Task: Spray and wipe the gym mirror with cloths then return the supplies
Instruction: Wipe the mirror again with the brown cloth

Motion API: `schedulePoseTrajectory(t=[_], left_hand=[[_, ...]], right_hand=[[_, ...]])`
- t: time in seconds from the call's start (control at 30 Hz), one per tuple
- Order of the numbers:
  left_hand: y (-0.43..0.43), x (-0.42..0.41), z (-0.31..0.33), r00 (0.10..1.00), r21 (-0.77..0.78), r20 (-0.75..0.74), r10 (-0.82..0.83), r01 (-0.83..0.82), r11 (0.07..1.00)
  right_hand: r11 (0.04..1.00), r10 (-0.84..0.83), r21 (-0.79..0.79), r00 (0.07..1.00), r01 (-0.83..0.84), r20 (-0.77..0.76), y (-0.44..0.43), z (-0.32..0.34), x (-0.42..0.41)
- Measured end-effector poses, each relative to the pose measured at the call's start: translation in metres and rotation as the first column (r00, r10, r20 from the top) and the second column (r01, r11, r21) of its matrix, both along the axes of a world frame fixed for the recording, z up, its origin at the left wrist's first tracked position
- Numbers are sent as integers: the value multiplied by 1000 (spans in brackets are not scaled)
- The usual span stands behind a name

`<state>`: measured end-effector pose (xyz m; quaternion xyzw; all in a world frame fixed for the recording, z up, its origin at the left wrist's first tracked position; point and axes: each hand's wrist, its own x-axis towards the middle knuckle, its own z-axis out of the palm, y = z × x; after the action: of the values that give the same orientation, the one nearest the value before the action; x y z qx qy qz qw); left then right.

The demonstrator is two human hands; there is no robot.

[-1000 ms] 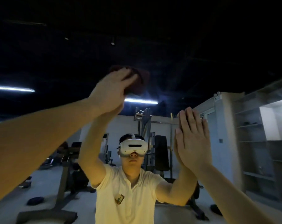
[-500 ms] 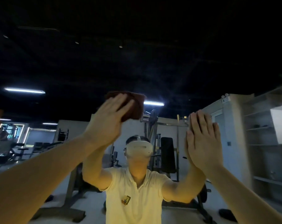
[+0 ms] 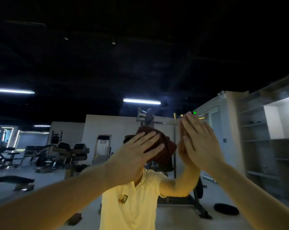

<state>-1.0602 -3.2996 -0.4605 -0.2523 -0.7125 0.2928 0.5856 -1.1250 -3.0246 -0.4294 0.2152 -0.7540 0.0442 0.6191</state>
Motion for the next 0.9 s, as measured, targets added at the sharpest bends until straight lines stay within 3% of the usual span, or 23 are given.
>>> schedulePoseTrajectory(t=[0.1,0.17,0.27,0.37,0.47,0.53,0.63,0.77,0.83,0.9], left_hand=[[-3,3,25,996,-177,-21,86,-89,980],[7,-5,50,992,-172,-1,125,-123,977],[35,-17,113,996,50,12,92,-92,994],[70,-21,186,997,325,-70,14,9,946],[102,-29,188,991,502,-129,-39,99,859],[110,-36,144,987,407,-149,-64,120,906],[96,-31,60,995,147,-95,-31,45,988],[74,-16,26,991,-154,-31,128,-132,979],[74,-14,64,985,-141,-24,171,-173,975],[80,-19,120,989,101,-66,130,-123,987]], right_hand=[[993,-31,-115,999,29,-16,30,9,-5],[987,-42,-154,999,41,-2,39,18,-10],[992,-70,-103,998,70,-3,42,20,-21],[994,-68,-92,997,64,-39,44,14,-32],[998,-21,-62,997,17,-72,46,16,-27],[998,29,-53,993,-35,-118,55,17,-27],[986,-8,-167,995,-8,-96,76,33,-39],[969,-116,-223,992,104,-40,87,50,-55],[973,-129,-196,990,117,-49,89,50,-58],[976,-110,-197,991,95,-70,90,49,-57]])
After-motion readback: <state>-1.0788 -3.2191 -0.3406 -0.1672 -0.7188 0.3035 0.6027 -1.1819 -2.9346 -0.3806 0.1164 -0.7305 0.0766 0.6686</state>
